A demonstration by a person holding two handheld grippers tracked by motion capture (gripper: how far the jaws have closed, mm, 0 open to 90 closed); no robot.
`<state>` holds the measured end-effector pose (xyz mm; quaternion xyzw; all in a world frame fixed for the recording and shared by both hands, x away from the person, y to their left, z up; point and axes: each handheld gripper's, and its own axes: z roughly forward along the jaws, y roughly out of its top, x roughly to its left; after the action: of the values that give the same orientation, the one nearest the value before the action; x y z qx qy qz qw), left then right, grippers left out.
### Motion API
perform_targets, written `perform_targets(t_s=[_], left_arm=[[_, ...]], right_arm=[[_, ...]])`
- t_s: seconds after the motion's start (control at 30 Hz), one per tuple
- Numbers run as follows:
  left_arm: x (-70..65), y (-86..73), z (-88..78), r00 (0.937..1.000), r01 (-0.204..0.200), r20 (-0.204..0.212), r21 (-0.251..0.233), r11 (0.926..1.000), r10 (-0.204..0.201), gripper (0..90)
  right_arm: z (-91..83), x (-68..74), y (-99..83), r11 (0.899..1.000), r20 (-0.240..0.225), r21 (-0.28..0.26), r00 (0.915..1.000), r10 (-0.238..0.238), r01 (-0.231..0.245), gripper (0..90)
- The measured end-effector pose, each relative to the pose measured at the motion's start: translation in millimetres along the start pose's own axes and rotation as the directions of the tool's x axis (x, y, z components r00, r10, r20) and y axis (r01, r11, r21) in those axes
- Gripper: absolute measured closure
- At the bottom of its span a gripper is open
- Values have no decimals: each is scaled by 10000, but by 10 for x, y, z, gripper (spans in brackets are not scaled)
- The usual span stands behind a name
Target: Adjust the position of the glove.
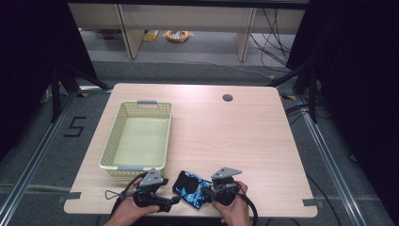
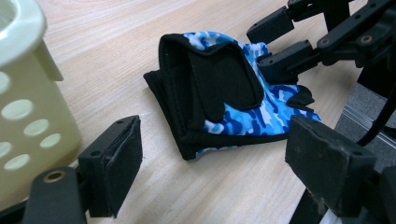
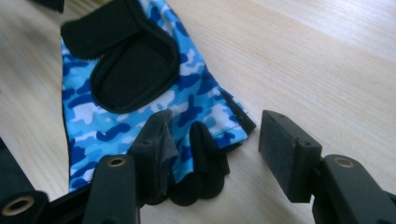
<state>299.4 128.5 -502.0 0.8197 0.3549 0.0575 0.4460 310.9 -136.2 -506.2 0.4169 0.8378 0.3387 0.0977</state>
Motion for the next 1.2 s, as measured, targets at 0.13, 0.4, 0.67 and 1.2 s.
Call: perform_targets(t_s=[0.13,0.4,0.67,1.2], left_arm=[[10,15,3,10000,-5,10,70,10000,5,183],[32,49,80,9998,220,5,240,9995,-221,183],[-18,66,216,9964,776,283,750,9942,-799,219],[-36,-3,233,9942,1079,-50,610,9923,-1078,552]], right_arm=[[22,13,42,9965,-18,269,9969,-786,786,499],[97,-128,198,9679,-1112,646,9656,-2350,2430,575],[98,-159,221,9587,-1331,712,9552,-2644,2753,576],[91,-118,211,9687,-1140,806,9677,-2250,2347,588]])
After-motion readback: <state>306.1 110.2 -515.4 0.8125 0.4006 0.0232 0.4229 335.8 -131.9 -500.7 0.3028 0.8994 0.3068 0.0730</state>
